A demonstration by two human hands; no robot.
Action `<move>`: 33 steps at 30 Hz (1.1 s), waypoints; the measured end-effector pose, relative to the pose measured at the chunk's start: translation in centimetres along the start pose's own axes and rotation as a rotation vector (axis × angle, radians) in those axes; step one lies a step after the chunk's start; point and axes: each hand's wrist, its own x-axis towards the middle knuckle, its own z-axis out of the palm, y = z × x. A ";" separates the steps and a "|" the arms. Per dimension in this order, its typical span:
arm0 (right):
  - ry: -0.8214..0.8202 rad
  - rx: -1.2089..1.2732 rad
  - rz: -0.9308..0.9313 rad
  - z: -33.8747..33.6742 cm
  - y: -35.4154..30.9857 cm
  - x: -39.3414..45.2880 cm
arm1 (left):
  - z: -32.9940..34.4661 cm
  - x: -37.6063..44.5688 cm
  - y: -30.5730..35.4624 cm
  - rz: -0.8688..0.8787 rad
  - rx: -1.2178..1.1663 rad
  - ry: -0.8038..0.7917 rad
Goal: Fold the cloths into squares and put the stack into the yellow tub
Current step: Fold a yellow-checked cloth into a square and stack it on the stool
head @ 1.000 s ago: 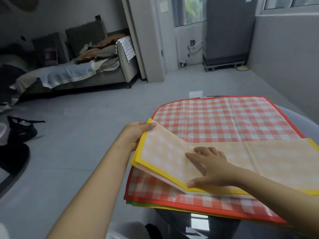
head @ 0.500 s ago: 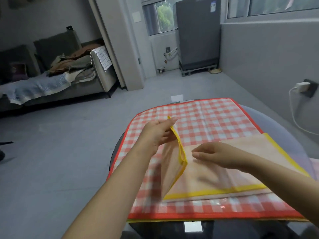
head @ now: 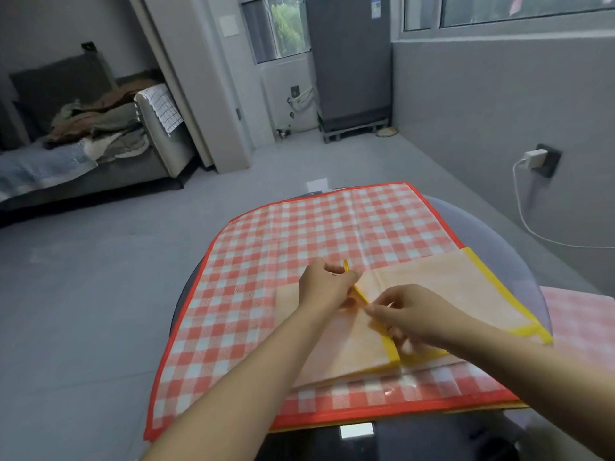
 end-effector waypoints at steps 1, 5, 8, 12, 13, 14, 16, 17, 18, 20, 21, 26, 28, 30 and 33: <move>0.010 -0.040 -0.001 0.2 0.2 0.1 | 0.2 0.0 -0.1 -0.002 0.016 -0.006; 0.092 -0.160 0.011 1.2 0.9 0.3 | 0.2 0.1 -0.1 0.049 0.196 -0.016; 0.146 -0.190 0.000 1.8 1.1 0.3 | -0.2 0.7 -0.5 0.183 0.439 -0.007; 0.183 -0.232 -0.020 2.2 1.2 0.1 | -0.7 1.1 -1.4 0.330 0.731 0.030; 0.192 -0.247 -0.024 2.2 1.2 0.1 | -0.8 1.2 -1.6 0.351 0.755 0.017; 0.196 -0.271 -0.026 2.2 1.2 0.2 | -1.0 1.2 -1.7 0.367 0.757 0.007; 0.203 -0.336 -0.017 1.9 1.2 0.3 | -1.5 1.2 -1.8 0.381 0.737 0.015; 0.206 -0.367 -0.008 1.7 1.2 0.4 | -1.8 1.2 -1.8 0.382 0.730 0.025; 0.210 -0.396 -0.002 1.4 1.3 0.6 | -2.1 1.1 -1.9 0.379 0.728 0.037; 0.241 -0.475 0.002 0.5 1.5 0.9 | -2.7 0.5 -1.8 0.361 0.740 0.056; 0.261 -0.522 0.000 0.0 1.7 1.2 | -3.0 0.0 -1.7 0.346 0.748 0.057; 0.279 -0.522 -0.059 -2.7 3.0 3.1 | -2.8 -2.2 -2.0 0.273 0.696 -0.040; 0.250 -0.423 -0.063 -3.4 3.2 3.4 | -2.4 -2.6 -2.3 0.266 0.649 -0.078; 0.230 -0.396 -0.079 -3.6 3.5 3.4 | -2.1 -2.6 -2.6 0.328 0.662 -0.070; 0.230 -0.422 -0.119 -3.3 3.9 3.5 | -1.6 -2.2 -3.3 0.484 0.685 -0.058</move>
